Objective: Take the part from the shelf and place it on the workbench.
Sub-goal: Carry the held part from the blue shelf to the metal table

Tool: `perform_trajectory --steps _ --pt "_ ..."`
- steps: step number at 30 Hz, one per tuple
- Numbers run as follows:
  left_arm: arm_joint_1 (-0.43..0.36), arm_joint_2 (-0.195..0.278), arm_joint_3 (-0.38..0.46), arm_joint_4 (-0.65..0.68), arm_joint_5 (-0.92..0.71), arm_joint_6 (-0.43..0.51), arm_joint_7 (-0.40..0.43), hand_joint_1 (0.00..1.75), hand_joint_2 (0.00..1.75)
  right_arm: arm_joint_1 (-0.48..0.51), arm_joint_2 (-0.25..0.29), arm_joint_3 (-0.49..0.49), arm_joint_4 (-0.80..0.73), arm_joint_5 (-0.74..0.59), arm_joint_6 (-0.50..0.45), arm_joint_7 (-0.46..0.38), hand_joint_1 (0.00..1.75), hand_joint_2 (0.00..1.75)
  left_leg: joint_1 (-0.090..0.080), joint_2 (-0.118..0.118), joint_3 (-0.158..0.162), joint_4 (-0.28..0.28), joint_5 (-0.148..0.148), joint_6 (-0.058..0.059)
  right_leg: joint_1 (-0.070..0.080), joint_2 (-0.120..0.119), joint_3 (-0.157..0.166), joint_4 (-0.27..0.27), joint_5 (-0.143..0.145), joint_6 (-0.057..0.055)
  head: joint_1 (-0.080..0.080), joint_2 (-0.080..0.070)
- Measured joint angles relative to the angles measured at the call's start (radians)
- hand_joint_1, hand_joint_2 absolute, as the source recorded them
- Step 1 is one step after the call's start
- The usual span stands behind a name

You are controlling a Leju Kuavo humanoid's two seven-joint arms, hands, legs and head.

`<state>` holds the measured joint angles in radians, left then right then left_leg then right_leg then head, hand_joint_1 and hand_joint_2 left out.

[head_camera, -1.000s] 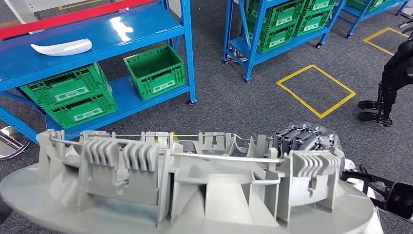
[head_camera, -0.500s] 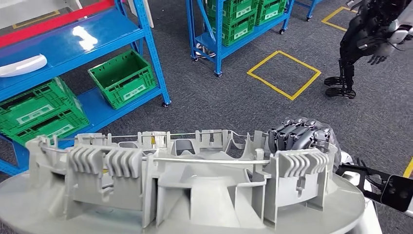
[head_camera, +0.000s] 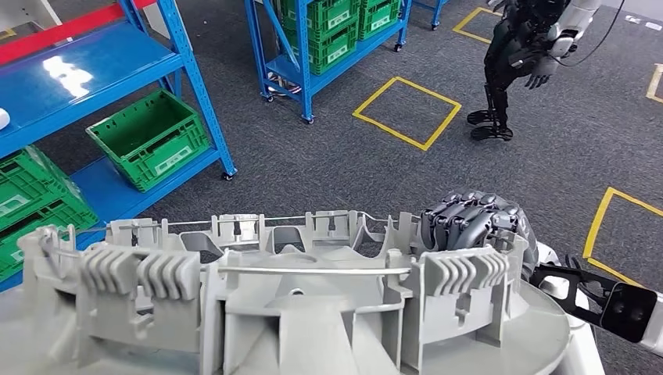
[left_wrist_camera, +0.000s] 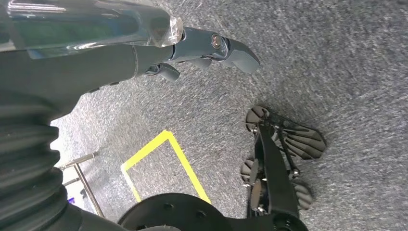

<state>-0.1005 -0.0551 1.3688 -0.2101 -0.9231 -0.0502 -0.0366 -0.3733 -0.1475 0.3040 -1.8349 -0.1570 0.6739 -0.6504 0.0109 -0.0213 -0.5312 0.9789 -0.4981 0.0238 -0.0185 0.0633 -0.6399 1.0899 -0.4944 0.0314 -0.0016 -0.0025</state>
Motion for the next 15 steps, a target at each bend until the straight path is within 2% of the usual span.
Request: perform_trajectory --steps 1,2,3,4,5,6,7,9,10,12,13,15 --pt "0.0 -0.002 0.002 0.0 0.005 0.003 0.0 0.0 1.75 -0.004 0.0 0.003 0.001 0.001 0.002 0.004 1.75 1.75 -0.001 0.013 -0.001 0.0 0.001 0.003 0.002 -0.026 -0.03 0.065 -0.034 0.002 0.002 0.0" --pt "0.001 -0.005 0.005 0.0 0.009 0.006 -0.001 0.0 1.75 -0.008 -0.001 0.006 0.003 0.001 0.003 0.008 1.75 1.75 -0.002 0.027 -0.003 0.001 0.001 0.004 0.002 -0.041 -0.062 0.136 -0.065 0.005 0.002 0.0" --pt "0.002 -0.007 0.007 0.0 0.011 0.01 -0.003 0.0 1.75 -0.014 -0.002 0.01 0.005 0.001 0.004 0.012 1.75 1.75 -0.003 0.041 -0.004 0.001 0.001 0.005 0.002 -0.048 -0.087 0.192 -0.084 0.007 0.002 0.0" --pt "0.002 -0.01 0.009 0.0 0.013 0.013 -0.005 0.0 1.75 -0.022 -0.004 0.013 0.008 0.002 0.004 0.018 1.75 1.75 -0.003 0.054 -0.004 0.001 0.001 0.004 0.002 -0.053 -0.095 0.217 -0.086 0.009 0.002 0.0" --pt "0.001 -0.012 0.011 0.0 0.014 0.017 -0.005 0.0 1.75 -0.031 -0.007 0.016 0.012 0.002 0.002 0.024 1.75 1.75 -0.003 0.067 -0.004 0.002 0.0 0.004 0.001 -0.057 -0.083 0.2 -0.07 0.009 0.002 0.0" --pt "0.001 -0.015 0.012 0.0 0.013 0.023 -0.003 0.0 1.75 -0.041 -0.011 0.018 0.015 0.003 -0.001 0.03 1.75 1.75 -0.003 0.078 -0.002 0.002 0.0 0.003 0.001 -0.066 -0.049 0.141 -0.041 0.008 0.002 0.0" --pt "0.0 -0.018 0.013 0.0 0.01 0.03 0.003 0.0 1.75 -0.051 -0.015 0.02 0.017 0.003 -0.005 0.034 1.75 1.75 -0.004 0.087 -0.001 0.002 -0.002 0.0 0.002 -0.086 -0.006 0.063 -0.013 0.006 0.003 0.0" --pt "0.0 -0.02 0.014 0.0 0.006 0.046 0.015 0.0 1.75 -0.069 -0.022 0.024 0.021 0.002 -0.016 0.041 1.75 1.75 -0.01 0.103 -0.001 0.007 -0.006 -0.008 0.006 -0.116 0.055 -0.054 0.021 -0.004 0.001 0.0" --pt "0.0 -0.02 0.014 0.0 0.006 0.051 0.019 0.0 1.75 -0.075 -0.024 0.025 0.022 0.002 -0.023 0.043 1.75 1.75 -0.013 0.111 -0.001 0.008 -0.007 -0.013 0.009 -0.122 0.063 -0.074 0.023 -0.01 0.0 0.0" --pt "0.0 -0.021 0.015 0.0 0.004 0.054 0.022 0.0 1.75 -0.081 -0.027 0.029 0.025 0.002 -0.036 0.049 1.75 1.75 -0.013 0.127 -0.002 0.008 -0.007 -0.022 0.012 -0.102 0.058 -0.075 0.027 -0.022 -0.002 0.0" --pt "-0.001 -0.021 0.014 0.0 0.004 0.054 0.022 0.0 1.75 -0.083 -0.029 0.031 0.026 0.004 -0.042 0.051 1.75 1.75 -0.011 0.122 -0.004 0.013 -0.014 -0.028 0.011 -0.093 0.056 -0.076 0.03 -0.027 -0.002 0.0" --pt "-0.002 -0.022 0.014 0.0 0.003 0.054 0.023 0.0 1.75 -0.088 -0.031 0.034 0.027 0.006 -0.047 0.054 1.75 1.75 -0.006 0.081 -0.031 0.072 -0.056 -0.037 0.006 -0.076 0.052 -0.078 0.036 -0.039 -0.004 0.0"
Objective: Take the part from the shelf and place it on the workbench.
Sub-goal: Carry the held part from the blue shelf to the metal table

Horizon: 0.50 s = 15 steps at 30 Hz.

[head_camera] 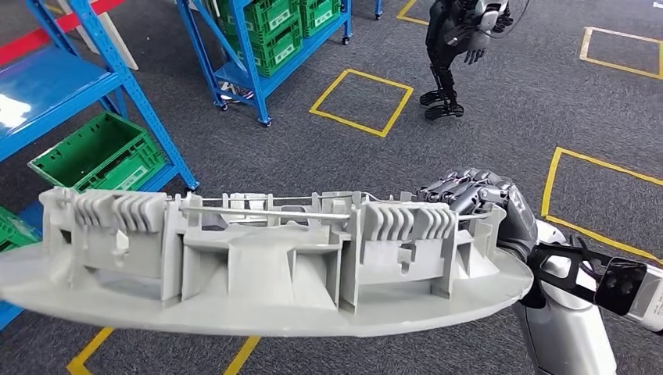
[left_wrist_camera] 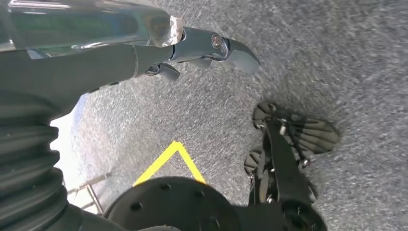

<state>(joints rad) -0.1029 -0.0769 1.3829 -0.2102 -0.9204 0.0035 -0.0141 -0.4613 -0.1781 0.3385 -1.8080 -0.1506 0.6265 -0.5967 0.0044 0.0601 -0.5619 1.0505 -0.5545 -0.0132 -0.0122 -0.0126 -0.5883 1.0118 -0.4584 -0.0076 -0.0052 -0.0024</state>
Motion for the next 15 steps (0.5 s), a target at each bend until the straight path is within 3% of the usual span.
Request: perform_trajectory --steps 2,4,5,6,8,10,13,15 --pt "0.002 0.0 0.0 0.0 0.0 -0.005 -0.001 0.0 1.75 -0.002 -0.001 0.004 0.002 0.002 -0.004 0.0 1.75 1.75 0.002 -0.047 -0.062 0.133 -0.067 -0.003 0.0 0.018 -0.007 0.0 0.004 -0.008 -0.002 0.0" --pt "0.004 0.0 0.0 0.0 -0.001 -0.018 -0.008 0.0 1.75 -0.002 -0.002 0.01 0.007 0.004 -0.012 -0.002 1.75 1.75 0.002 -0.059 -0.11 0.228 -0.093 -0.002 0.003 0.039 -0.012 0.0 0.008 -0.01 -0.002 0.0" --pt "0.005 0.0 0.0 0.0 0.0 -0.024 -0.014 0.0 1.75 -0.002 -0.003 0.013 0.011 0.006 -0.017 -0.004 1.75 1.75 0.002 -0.061 -0.108 0.221 -0.077 0.0 0.004 0.051 -0.013 0.0 0.01 -0.01 -0.002 0.0" --pt "0.005 0.0 0.0 0.0 0.0 -0.029 -0.02 0.0 1.75 -0.002 -0.005 0.016 0.015 0.007 -0.022 -0.007 1.75 1.75 0.002 -0.066 -0.087 0.175 -0.046 0.004 0.004 0.063 -0.013 0.0 0.012 -0.008 -0.002 0.0" --pt "0.004 0.0 0.0 0.0 0.002 -0.033 -0.026 0.0 1.75 -0.005 -0.006 0.02 0.021 0.01 -0.033 -0.012 1.75 1.75 0.003 -0.105 -0.016 0.031 0.019 0.013 0.006 0.085 -0.014 0.001 0.016 -0.003 -0.002 0.0" --pt "0.005 0.001 0.0 0.0 0.004 -0.034 -0.027 0.0 1.75 -0.008 -0.006 0.024 0.024 0.013 -0.043 -0.013 1.75 1.75 0.001 -0.135 0.025 -0.052 0.04 0.019 0.005 0.106 -0.02 0.002 0.021 0.006 -0.002 0.0" --pt "0.004 0.0 0.0 0.0 0.003 -0.035 -0.026 0.0 1.75 -0.008 -0.007 0.03 0.026 0.013 -0.056 -0.009 1.75 1.75 -0.003 -0.112 0.032 -0.064 0.044 0.029 -0.002 0.126 -0.032 0.002 0.029 0.024 -0.001 0.0" --pt "0.003 -0.001 0.0 0.0 0.001 -0.038 -0.023 0.0 1.75 -0.009 -0.009 0.034 0.026 0.006 -0.059 -0.003 1.75 1.75 0.0 -0.087 0.037 -0.072 0.052 0.038 0.0 0.091 -0.057 0.047 0.001 0.03 0.002 0.0"
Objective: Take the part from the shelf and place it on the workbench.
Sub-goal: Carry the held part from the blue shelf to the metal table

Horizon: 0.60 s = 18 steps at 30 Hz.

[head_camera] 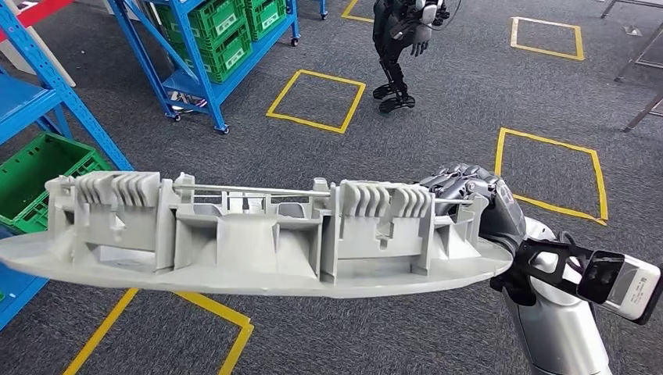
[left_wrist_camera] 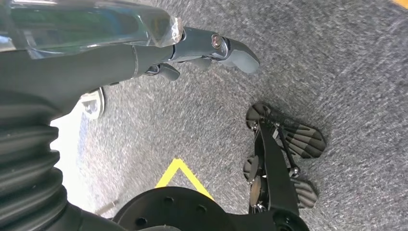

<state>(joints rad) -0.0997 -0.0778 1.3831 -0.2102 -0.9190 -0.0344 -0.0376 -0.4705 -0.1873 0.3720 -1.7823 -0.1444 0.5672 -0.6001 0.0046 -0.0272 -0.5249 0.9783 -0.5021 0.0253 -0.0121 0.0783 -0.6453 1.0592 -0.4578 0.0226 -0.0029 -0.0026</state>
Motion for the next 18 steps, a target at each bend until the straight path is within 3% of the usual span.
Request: perform_trajectory --steps 2,3,4,5,6,9,11,13,15,17,18 --pt "0.003 0.0 0.0 0.0 -0.001 -0.002 0.001 0.0 1.75 -0.002 -0.002 0.007 0.0 -0.003 -0.004 0.004 1.75 1.75 0.0 0.028 -0.002 -0.002 0.003 0.005 0.002 -0.048 -0.056 0.123 -0.066 0.007 0.003 0.0" --pt "0.005 0.0 0.0 0.0 -0.001 -0.002 0.001 0.0 1.75 -0.002 -0.005 0.01 0.0 -0.003 -0.007 0.004 1.75 1.75 0.0 0.042 -0.003 -0.002 0.002 0.005 0.001 -0.059 -0.085 0.19 -0.093 0.011 0.003 0.0" --pt "0.006 0.0 0.0 0.0 -0.001 -0.003 0.0 0.0 1.75 -0.001 -0.01 0.012 -0.001 -0.003 -0.009 0.004 1.75 1.75 0.0 0.056 -0.004 -0.001 0.002 0.006 0.0 -0.064 -0.102 0.232 -0.106 0.014 0.003 0.0" --pt "0.007 0.0 0.0 0.0 -0.001 -0.003 -0.002 0.0 1.75 0.001 -0.018 0.012 -0.004 -0.005 -0.011 0.002 1.75 1.75 0.0 0.069 -0.004 -0.001 0.001 0.006 -0.002 -0.069 -0.1 0.237 -0.1 0.016 0.003 0.0" --pt "0.007 0.0 0.0 0.0 -0.001 -0.004 -0.003 0.0 1.75 0.003 -0.028 0.011 -0.008 -0.009 -0.013 -0.002 1.75 1.75 0.0 0.081 -0.003 -0.001 0.0 0.004 -0.004 -0.076 -0.078 0.2 -0.079 0.017 0.003 0.0" --pt "0.008 0.001 0.0 0.0 -0.003 0.0 -0.004 0.0 1.75 0.012 -0.054 0.006 -0.032 -0.032 -0.009 -0.024 1.75 1.75 -0.005 0.109 0.0 0.005 -0.009 -0.009 -0.002 -0.128 0.035 0.001 -0.012 0.014 0.003 0.0" --pt "0.008 0.002 -0.001 0.0 -0.009 0.008 -0.003 0.0 1.75 0.022 -0.063 0.004 -0.053 -0.044 -0.004 -0.036 1.75 1.75 -0.01 0.126 0.0 0.009 -0.015 -0.017 0.003 -0.137 0.055 -0.043 -0.007 0.005 0.0 0.0" --pt "0.007 0.002 -0.001 0.0 -0.014 0.013 -0.002 0.0 1.75 0.034 -0.07 0.002 -0.074 -0.046 -0.002 -0.04 1.75 1.75 -0.008 0.139 0.001 0.01 -0.022 -0.024 0.002 -0.113 0.051 -0.043 -0.005 -0.007 -0.002 0.0" --pt "0.005 0.0 -0.002 0.0 -0.016 0.014 -0.002 0.0 1.75 0.039 -0.076 -0.001 -0.088 -0.045 -0.002 -0.04 1.75 1.75 -0.001 0.102 -0.014 0.05 -0.054 -0.033 0.0 -0.093 0.051 -0.044 -0.002 -0.019 -0.003 0.0" --pt "0.006 -0.001 -0.002 0.0 -0.016 0.014 0.0 0.0 1.75 0.043 -0.08 -0.003 -0.096 -0.044 -0.001 -0.041 1.75 1.75 0.002 0.047 -0.069 0.169 -0.118 -0.038 0.0 -0.074 0.049 -0.044 0.0 -0.027 -0.004 0.0" --pt "0.007 -0.001 -0.003 0.0 -0.015 0.014 0.0 0.0 1.75 0.048 -0.08 -0.003 -0.099 -0.042 -0.001 -0.043 1.75 1.75 0.002 0.035 -0.104 0.24 -0.147 -0.038 0.001 -0.064 0.048 -0.044 0.001 -0.029 -0.004 0.0"
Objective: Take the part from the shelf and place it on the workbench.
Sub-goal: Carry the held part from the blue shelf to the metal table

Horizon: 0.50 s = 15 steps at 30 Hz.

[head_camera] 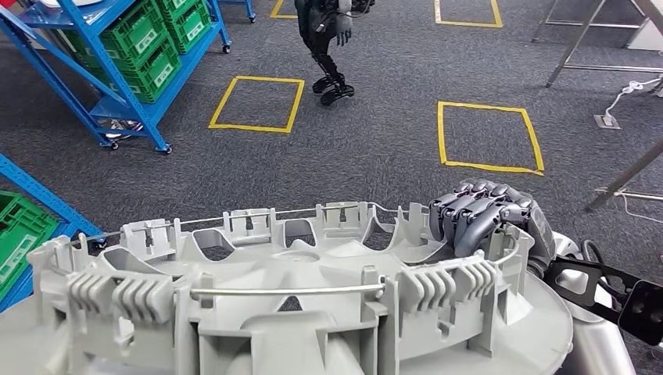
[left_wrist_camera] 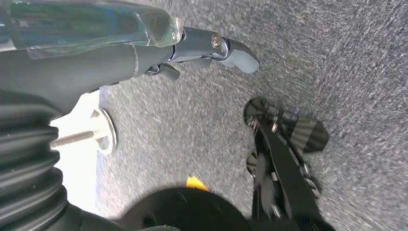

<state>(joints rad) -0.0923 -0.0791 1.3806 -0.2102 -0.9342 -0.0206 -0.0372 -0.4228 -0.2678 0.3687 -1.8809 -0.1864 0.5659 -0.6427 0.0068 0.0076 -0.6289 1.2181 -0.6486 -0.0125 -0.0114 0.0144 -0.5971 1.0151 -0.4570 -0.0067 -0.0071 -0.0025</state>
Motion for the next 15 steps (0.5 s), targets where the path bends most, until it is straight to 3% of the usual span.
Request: perform_trajectory --steps 1,2,3,4,6,8,10,12,14,15 --pt "0.001 0.0 0.0 0.0 0.003 0.001 0.001 0.0 1.75 0.005 -0.002 -0.001 -0.003 0.004 0.0 -0.004 1.75 1.75 0.0 -0.005 -0.027 0.051 -0.014 0.001 0.001 0.012 -0.001 0.0 0.001 -0.001 0.0 0.0" --pt "0.002 0.0 0.001 0.0 0.008 0.001 0.0 0.0 1.75 0.011 -0.006 -0.002 -0.008 0.01 0.0 -0.01 1.75 1.75 0.0 -0.007 -0.038 0.067 -0.009 0.003 0.002 0.023 -0.001 0.0 0.001 -0.002 0.0 0.0" --pt "0.003 0.0 0.002 0.0 0.016 0.003 0.0 0.0 1.75 0.015 -0.012 -0.005 -0.014 0.016 -0.001 -0.016 1.75 1.75 0.0 -0.011 -0.029 0.042 0.016 0.006 0.003 0.035 0.0 0.0 0.002 -0.002 0.0 0.0" --pt "0.003 0.0 0.004 0.0 0.025 0.005 0.0 0.0 1.75 0.016 -0.018 -0.008 -0.021 0.02 -0.001 -0.02 1.75 1.75 0.0 -0.019 -0.002 -0.016 0.052 0.01 0.003 0.047 0.001 0.0 0.002 -0.001 0.0 0.0" --pt "0.003 0.0 0.009 0.0 0.035 0.009 0.001 0.0 1.75 0.015 -0.027 -0.015 -0.038 0.025 -0.001 -0.022 1.75 1.75 0.002 -0.07 0.064 -0.153 0.111 0.017 0.002 0.068 0.001 0.002 0.004 0.003 0.001 0.0" --pt "0.003 -0.001 0.014 0.0 0.036 0.012 0.008 0.0 1.75 0.014 -0.03 -0.017 -0.056 0.03 -0.002 -0.015 1.75 1.75 0.001 -0.104 0.094 -0.216 0.124 0.02 0.0 0.091 -0.006 0.002 0.009 0.015 0.001 0.0" --pt "0.002 -0.004 0.015 0.0 0.034 0.013 0.014 0.0 1.75 0.014 -0.031 -0.017 -0.07 0.036 -0.004 -0.005 1.75 1.75 -0.002 -0.086 0.099 -0.222 0.127 0.026 -0.006 0.112 -0.015 0.002 0.016 0.029 0.001 0.0" --pt "0.0 -0.008 0.015 0.0 0.032 0.014 0.017 0.0 1.75 0.012 -0.032 -0.017 -0.082 0.043 -0.008 0.003 1.75 1.75 0.0 -0.058 0.103 -0.229 0.134 0.036 -0.004 0.08 -0.035 0.033 -0.003 0.037 0.003 0.0" --pt "0.001 -0.01 0.014 0.0 0.026 0.012 0.014 0.0 1.75 0.012 -0.034 -0.017 -0.089 0.054 -0.016 0.01 1.75 1.75 -0.001 -0.027 0.103 -0.232 0.137 0.042 0.0 0.021 -0.086 0.14 -0.062 0.042 0.006 0.0" --pt "0.002 -0.01 0.014 0.0 0.022 0.01 0.009 0.0 1.75 0.017 -0.036 -0.017 -0.091 0.062 -0.022 0.01 1.75 1.75 -0.002 -0.012 0.102 -0.232 0.137 0.043 0.0 0.006 -0.117 0.211 -0.094 0.045 0.006 0.0"
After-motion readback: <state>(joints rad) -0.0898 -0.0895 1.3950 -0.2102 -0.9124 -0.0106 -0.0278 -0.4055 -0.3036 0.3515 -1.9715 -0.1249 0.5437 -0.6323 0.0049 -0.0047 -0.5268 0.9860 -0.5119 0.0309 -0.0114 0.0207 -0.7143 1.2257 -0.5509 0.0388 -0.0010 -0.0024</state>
